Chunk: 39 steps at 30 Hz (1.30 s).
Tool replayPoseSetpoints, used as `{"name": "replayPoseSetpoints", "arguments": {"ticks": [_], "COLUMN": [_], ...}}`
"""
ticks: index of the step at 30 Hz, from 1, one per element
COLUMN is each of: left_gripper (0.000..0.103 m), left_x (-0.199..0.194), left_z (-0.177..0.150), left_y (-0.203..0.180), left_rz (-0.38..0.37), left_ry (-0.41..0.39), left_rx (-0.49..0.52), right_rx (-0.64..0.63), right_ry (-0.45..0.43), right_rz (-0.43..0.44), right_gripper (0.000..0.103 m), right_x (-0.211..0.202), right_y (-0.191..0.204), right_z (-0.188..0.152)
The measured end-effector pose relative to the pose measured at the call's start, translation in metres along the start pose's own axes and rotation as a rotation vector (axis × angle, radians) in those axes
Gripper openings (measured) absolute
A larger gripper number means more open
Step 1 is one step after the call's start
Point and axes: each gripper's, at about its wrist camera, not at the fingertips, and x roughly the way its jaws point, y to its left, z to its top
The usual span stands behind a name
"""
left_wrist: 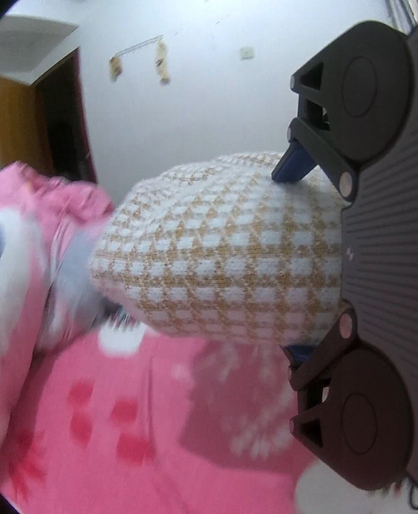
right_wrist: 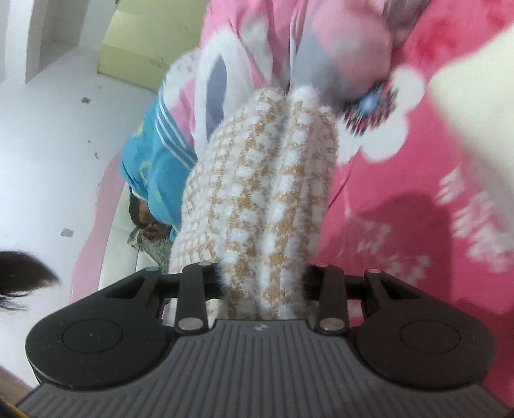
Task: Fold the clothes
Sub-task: 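Grasp the folded cardigan bundle with both grippers from its sides, then lift the cardigan bundle with both grippers and carry it toward the clothes stack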
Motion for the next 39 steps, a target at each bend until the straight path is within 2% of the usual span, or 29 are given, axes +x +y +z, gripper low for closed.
{"name": "replayPoseSetpoints", "arguments": {"ticks": [5, 9, 12, 17, 20, 23, 28, 32, 34, 37, 39], "left_gripper": [0.095, 0.095, 0.094, 0.094, 0.094, 0.094, 0.093, 0.093, 0.093, 0.094, 0.095], "left_x": [0.083, 0.145, 0.187, 0.228, 0.248, 0.251, 0.242, 0.234, 0.233, 0.249, 0.253], "left_z": [-0.029, -0.048, -0.064, -0.086, -0.095, -0.093, -0.086, -0.091, -0.096, -0.106, -0.111], "left_y": [-0.075, -0.114, -0.138, -0.143, -0.126, -0.116, -0.139, -0.151, -0.149, -0.13, -0.114], "left_rz": [-0.047, -0.026, -0.002, 0.075, 0.144, 0.141, 0.142, 0.098, 0.095, 0.182, 0.152], "left_ry": [0.044, 0.039, 0.029, -0.015, -0.047, -0.089, -0.08, -0.05, -0.041, -0.043, -0.041], "left_rx": [0.035, 0.038, 0.04, 0.01, -0.004, -0.055, -0.073, -0.085, -0.069, 0.03, 0.017], "right_rx": [-0.008, 0.003, 0.008, 0.04, 0.089, 0.218, 0.217, 0.214, 0.199, 0.168, 0.18], "right_ry": [-0.054, -0.034, 0.011, 0.136, 0.213, 0.242, 0.254, 0.296, 0.312, 0.322, 0.31], "right_rz": [-0.023, -0.023, 0.003, 0.074, 0.117, 0.175, 0.209, 0.206, 0.199, 0.166, 0.175], "right_gripper": [0.034, 0.034, 0.034, 0.034, 0.035, 0.036, 0.036, 0.036, 0.036, 0.041, 0.044], "right_x": [-0.094, -0.149, -0.167, -0.153, -0.124, -0.1, -0.102, -0.123, -0.127, -0.116, -0.109], "right_y": [-0.023, -0.068, -0.107, -0.17, -0.213, -0.257, -0.239, -0.219, -0.219, -0.235, -0.252], "right_z": [0.054, 0.11, 0.15, 0.2, 0.208, 0.206, 0.214, 0.219, 0.219, 0.211, 0.203]}}
